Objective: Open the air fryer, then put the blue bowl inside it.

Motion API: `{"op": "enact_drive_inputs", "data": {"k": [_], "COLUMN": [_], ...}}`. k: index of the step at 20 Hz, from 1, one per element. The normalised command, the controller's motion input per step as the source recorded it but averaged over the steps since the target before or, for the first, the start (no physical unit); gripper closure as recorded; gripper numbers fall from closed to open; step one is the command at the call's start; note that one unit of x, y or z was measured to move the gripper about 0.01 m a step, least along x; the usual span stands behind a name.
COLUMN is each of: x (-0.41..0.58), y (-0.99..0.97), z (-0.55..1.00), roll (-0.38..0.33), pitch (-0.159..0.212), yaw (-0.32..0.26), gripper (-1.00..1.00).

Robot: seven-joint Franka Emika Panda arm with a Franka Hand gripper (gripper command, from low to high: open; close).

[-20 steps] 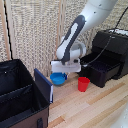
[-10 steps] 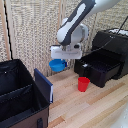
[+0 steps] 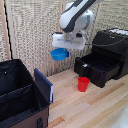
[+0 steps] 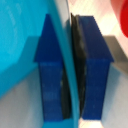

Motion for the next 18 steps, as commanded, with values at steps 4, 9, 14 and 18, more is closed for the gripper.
{"op": "enact_drive_inputs", "data": {"k": [4, 9, 14, 18], "x": [-0.038, -0.001, 0.0, 0.0], "y": [-0.57, -0.46, -0.37, -0.47], "z": [0.51, 0.3, 0.1, 0.12], "roll": [0.017, 0.001, 0.0, 0.0], "pitch": [0.086, 0.023, 0.0, 0.003], "yaw": [-0.225, -0.278, -0.318, -0.277], "gripper": [1.0, 1.0, 1.0, 1.0]}}
